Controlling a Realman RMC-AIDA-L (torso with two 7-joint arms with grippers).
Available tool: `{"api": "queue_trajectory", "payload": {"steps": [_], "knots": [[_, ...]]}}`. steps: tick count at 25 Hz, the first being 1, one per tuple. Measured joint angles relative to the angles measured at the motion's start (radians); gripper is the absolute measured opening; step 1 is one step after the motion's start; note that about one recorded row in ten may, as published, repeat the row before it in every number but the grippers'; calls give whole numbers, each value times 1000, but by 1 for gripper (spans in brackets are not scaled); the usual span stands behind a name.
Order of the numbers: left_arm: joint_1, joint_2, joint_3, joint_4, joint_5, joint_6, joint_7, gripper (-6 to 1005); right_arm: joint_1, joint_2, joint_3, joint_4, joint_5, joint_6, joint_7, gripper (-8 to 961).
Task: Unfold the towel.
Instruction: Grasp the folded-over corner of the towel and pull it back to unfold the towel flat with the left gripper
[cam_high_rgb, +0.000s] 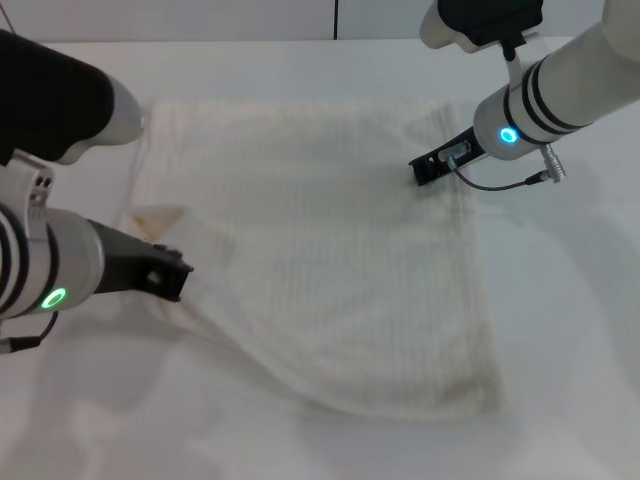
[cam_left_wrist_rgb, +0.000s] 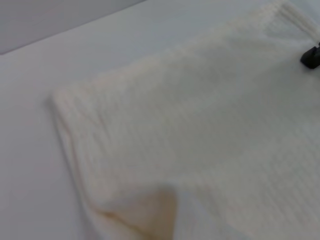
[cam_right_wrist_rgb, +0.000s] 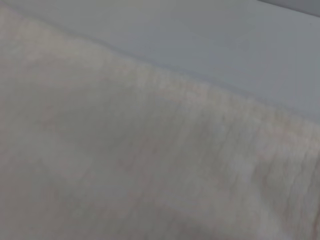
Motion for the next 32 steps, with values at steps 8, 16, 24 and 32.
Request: {"api": "queue_trajectory", "payload": {"steps": [8,16,24,32], "knots": [[25,2,-27,0,0,-51,0,82,0,0,0,-1,0,-2,0,61],[25,3,-55,17,0,-92,2,88,0,0,0,0,0,-3,0,66],[16,2,-51,83,-2,-85,9,95,-3,0,0,-2,0,-3,0,71],[21,2,-68,72,0,-77,9,271,-22,0,0,-54,1,-8,0,76]]}}
